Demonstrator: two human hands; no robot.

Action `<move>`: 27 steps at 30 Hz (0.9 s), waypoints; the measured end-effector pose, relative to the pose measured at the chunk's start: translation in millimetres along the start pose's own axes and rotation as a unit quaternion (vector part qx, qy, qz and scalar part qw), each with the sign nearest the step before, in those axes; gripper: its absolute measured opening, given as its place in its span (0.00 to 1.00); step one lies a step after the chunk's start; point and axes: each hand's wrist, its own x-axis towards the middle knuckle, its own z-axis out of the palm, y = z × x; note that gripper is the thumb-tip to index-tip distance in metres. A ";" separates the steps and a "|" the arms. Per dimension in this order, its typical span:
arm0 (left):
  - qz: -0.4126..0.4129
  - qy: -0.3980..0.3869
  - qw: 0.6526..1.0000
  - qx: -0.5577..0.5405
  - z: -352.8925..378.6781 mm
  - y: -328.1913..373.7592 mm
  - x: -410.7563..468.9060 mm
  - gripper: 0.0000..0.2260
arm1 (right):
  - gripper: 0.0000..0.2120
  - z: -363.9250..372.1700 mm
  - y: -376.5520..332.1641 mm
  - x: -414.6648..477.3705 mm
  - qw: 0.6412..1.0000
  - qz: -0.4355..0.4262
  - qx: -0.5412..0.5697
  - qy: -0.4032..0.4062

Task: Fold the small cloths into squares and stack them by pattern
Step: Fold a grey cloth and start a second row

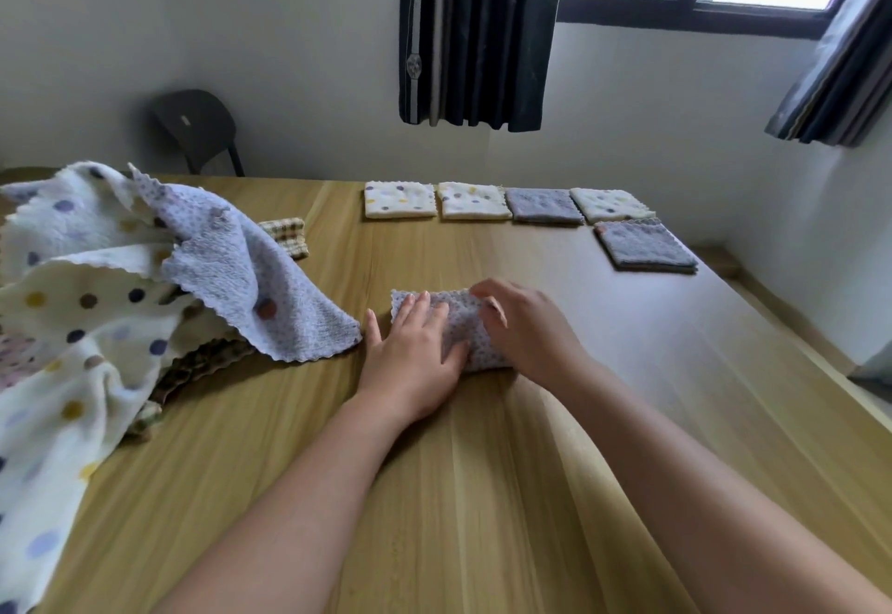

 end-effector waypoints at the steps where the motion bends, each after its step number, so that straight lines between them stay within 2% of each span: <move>1: -0.006 0.031 0.999 -0.030 -1.7 -1.4 -1.4 0.25 | 0.11 2.8 1.9 -3.7 0.999 -0.013 0.000 -0.030; 4: -0.023 0.179 0.977 -0.110 -13.6 -10.2 -8.9 0.17 | 0.13 9.3 9.3 -14.7 0.999 -0.015 -0.005 -0.052; 6: -0.055 0.224 0.963 -0.139 -26.1 -21.4 -16.7 0.08 | 0.14 10.9 11.2 -16.2 0.998 -0.011 -0.011 -0.053; 7: -0.084 0.209 0.962 -0.156 -31.7 -28.0 -19.8 0.05 | 0.14 11.0 11.1 -15.7 0.998 -0.009 -0.021 -0.058; 9: -0.148 0.110 0.956 -0.228 -40.3 -36.6 -23.4 0.06 | 0.14 11.7 10.3 -15.5 0.997 0.000 -0.034 -0.063; 11: -0.195 -0.013 0.919 -0.343 -45.5 -36.4 -24.5 0.07 | 0.15 13.4 9.4 -15.3 0.998 0.005 -0.035 -0.060; 13: -0.215 -0.073 0.876 -0.426 -48.3 -32.3 -24.7 0.08 | 0.15 15.7 8.4 -15.5 0.998 0.008 -0.031 -0.059; 15: -0.213 -0.100 0.848 -0.476 -50.8 -27.0 -23.4 0.08 | 0.14 16.7 7.4 -15.9 0.998 0.010 -0.022 -0.060; 17: -0.214 -0.127 0.838 -0.486 -53.1 -23.0 -22.2 0.09 | 0.14 17.3 6.1 -16.4 0.998 0.011 -0.019 -0.063; 22: -0.251 -0.145 0.839 -0.460 -55.0 -25.6 -20.5 0.05 | 0.16 15.1 7.4 -16.8 0.997 0.018 -0.006 -0.069; 27: -0.247 -0.183 0.840 -0.448 -57.1 -25.6 -18.9 0.06 | 0.16 8.9 4.9 -17.4 0.997 0.019 -0.014 -0.073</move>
